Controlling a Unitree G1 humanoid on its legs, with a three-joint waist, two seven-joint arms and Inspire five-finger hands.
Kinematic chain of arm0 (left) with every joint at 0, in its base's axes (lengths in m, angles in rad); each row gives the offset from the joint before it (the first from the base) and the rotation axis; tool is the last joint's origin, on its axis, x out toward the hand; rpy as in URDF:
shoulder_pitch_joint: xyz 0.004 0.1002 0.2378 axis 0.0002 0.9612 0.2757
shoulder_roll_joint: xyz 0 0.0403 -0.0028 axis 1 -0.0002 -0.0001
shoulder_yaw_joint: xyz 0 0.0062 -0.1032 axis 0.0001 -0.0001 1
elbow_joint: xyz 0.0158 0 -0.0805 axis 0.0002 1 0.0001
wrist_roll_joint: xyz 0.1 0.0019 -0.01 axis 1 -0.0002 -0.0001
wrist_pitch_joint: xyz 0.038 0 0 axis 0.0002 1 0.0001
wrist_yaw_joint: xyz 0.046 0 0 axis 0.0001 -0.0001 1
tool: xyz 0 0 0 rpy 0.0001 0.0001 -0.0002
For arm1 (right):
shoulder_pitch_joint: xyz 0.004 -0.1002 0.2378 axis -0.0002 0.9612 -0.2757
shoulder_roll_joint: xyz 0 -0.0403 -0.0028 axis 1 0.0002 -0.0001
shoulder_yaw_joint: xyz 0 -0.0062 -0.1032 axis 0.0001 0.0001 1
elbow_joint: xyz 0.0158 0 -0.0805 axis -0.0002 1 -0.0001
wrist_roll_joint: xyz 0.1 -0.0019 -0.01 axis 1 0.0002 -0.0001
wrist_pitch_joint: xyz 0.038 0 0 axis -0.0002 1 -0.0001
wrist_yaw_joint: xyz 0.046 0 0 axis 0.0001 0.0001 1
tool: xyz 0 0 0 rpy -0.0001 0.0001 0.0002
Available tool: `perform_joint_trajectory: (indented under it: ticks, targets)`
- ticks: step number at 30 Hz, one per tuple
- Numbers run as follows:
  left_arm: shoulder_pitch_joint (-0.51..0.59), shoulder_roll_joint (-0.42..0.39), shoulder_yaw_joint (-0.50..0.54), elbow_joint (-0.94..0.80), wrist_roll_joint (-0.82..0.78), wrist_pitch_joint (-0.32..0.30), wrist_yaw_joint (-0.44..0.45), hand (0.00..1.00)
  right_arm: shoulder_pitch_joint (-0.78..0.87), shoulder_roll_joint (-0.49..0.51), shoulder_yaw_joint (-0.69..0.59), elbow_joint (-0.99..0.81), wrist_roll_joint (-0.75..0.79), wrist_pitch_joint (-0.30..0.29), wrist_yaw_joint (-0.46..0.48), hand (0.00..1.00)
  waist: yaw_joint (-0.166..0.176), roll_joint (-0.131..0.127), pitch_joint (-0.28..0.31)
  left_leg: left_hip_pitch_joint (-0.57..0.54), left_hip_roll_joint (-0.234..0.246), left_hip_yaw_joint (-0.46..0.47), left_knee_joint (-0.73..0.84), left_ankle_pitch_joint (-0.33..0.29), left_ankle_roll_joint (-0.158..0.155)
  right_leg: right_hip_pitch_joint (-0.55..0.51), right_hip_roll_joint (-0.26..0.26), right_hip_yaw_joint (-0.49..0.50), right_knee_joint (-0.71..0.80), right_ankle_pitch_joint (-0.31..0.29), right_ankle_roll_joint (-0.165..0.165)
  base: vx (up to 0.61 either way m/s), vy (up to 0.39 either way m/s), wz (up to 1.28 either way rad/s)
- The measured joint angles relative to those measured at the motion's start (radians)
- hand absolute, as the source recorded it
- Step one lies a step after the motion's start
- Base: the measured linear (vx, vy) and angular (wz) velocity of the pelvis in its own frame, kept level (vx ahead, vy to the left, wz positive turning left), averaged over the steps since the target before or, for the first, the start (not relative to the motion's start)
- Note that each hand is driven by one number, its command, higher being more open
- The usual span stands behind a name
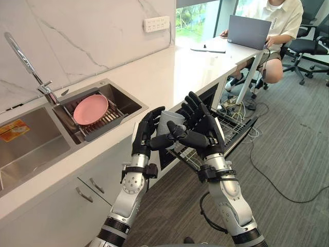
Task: Walk over to the sink, pick up the cup, carry it to the dishwasher, place the cup inside the dishwasher, then close the dishwasher door
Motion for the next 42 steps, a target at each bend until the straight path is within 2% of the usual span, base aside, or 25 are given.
perform_joint_trajectory:
  ticks: [8, 22, 42]
  targets:
    - [0.0, -0.002, -0.029, -0.016, 0.038, 0.0, 0.019, 0.3, 0.0, 0.039, 0.0, 0.011, -0.114, 0.0, -0.061, 0.9, 0.002, 0.0, -0.006, 0.0, -0.007, -0.014, -0.019, 0.016, 0.0, -0.004, -0.004, -0.014, 0.001, 0.0, 0.0, -0.01, -0.004, 0.05]
    - [0.0, -0.028, -0.053, -0.035, 0.09, 0.004, 0.033, 0.3, 0.0, 0.077, -0.006, 0.012, -0.189, 0.002, -0.121, 0.9, 0.004, -0.001, -0.007, -0.002, -0.011, -0.019, -0.02, 0.019, 0.002, -0.004, -0.01, -0.021, -0.001, -0.002, 0.0, 0.0, 0.0, 0.0]
    - [0.001, -0.032, -0.076, -0.059, 0.146, 0.017, 0.041, 0.3, 0.012, 0.115, -0.019, 0.055, -0.179, 0.008, -0.155, 0.9, 0.004, -0.018, -0.033, -0.007, -0.017, -0.04, -0.02, 0.021, 0.004, 0.004, -0.017, -0.043, -0.014, -0.003, 0.0, 0.0, -0.003, 0.02]
